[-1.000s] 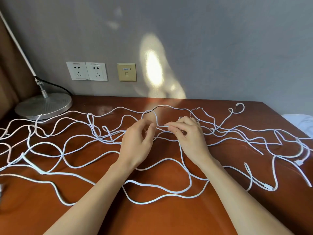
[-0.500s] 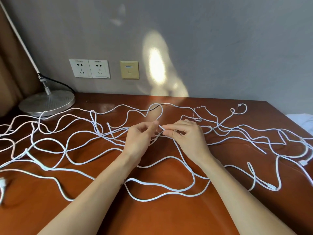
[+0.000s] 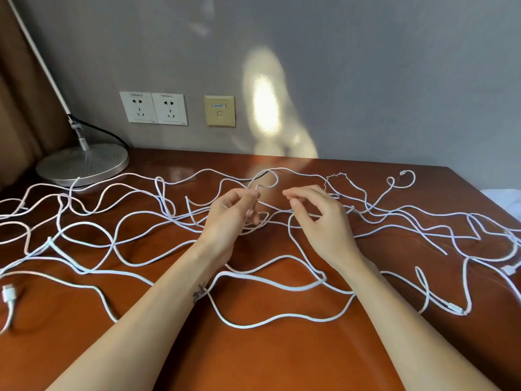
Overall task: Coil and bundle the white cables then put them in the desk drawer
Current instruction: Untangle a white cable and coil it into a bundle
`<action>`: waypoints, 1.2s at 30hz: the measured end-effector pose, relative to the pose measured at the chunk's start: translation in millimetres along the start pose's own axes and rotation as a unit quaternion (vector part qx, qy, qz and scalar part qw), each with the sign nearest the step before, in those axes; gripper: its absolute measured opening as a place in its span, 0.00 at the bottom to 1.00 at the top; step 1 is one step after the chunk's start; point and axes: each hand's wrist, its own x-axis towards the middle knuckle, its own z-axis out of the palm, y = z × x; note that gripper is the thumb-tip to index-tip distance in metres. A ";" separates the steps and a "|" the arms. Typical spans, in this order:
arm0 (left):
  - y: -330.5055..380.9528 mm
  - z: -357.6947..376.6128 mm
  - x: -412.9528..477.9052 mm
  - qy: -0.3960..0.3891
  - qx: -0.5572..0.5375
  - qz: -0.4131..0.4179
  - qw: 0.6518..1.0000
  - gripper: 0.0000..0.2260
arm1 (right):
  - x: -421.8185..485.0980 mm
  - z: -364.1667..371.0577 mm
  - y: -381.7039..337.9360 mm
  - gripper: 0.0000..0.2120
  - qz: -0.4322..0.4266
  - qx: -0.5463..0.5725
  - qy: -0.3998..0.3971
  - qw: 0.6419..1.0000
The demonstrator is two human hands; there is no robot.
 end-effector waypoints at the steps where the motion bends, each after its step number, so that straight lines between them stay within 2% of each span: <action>1: -0.2 0.8 -0.3 -0.003 0.003 -0.002 1.000 0.06 | 0.5 -0.3 -0.4 0.11 -0.013 -0.008 0.011 1.000; 5: -2.6 3.5 -2.0 -0.031 0.035 0.008 0.999 0.07 | 1.5 -2.3 2.3 0.13 -0.036 -0.029 0.031 0.998; 10: -8.2 1.5 0.0 -0.071 0.126 0.055 0.988 0.11 | 1.1 1.1 15.8 0.18 -0.062 -0.146 0.010 0.987; 14: -11.4 -0.1 1.4 -0.064 0.146 0.076 0.984 0.12 | 2.2 -3.7 18.1 0.06 -0.054 -0.209 0.010 0.976; 16: -11.2 -1.8 2.6 -0.042 0.134 0.078 0.987 0.11 | 1.9 -7.6 21.1 0.11 -0.031 -0.217 -0.029 0.975; 19: -11.5 -3.4 4.5 -0.007 0.162 0.090 0.983 0.11 | 1.7 -11.4 18.1 0.13 -0.026 -0.163 -0.068 0.984; 24: -7.8 -0.5 0.5 0.032 0.202 0.126 0.971 0.12 | 2.2 -10.4 7.4 0.11 -0.061 0.002 -0.061 0.996; 27: -2.9 1.0 -2.4 0.032 0.172 0.104 0.979 0.11 | -0.8 -9.5 -3.1 0.10 -0.031 0.049 -0.027 0.998; 31: 4.5 -6.8 -1.7 -0.055 0.097 0.050 0.992 0.14 | -1.7 -8.2 -2.2 0.08 -0.013 0.047 0.033 0.998; 33: 6.3 -7.9 -3.7 -0.109 0.095 0.045 0.988 0.16 | -1.2 -7.3 0.6 0.09 0.004 0.055 0.039 0.998; 36: 3.5 -4.5 -3.5 -0.136 0.093 0.007 0.986 0.21 | -1.2 -5.7 4.4 0.10 0.010 0.037 0.039 0.999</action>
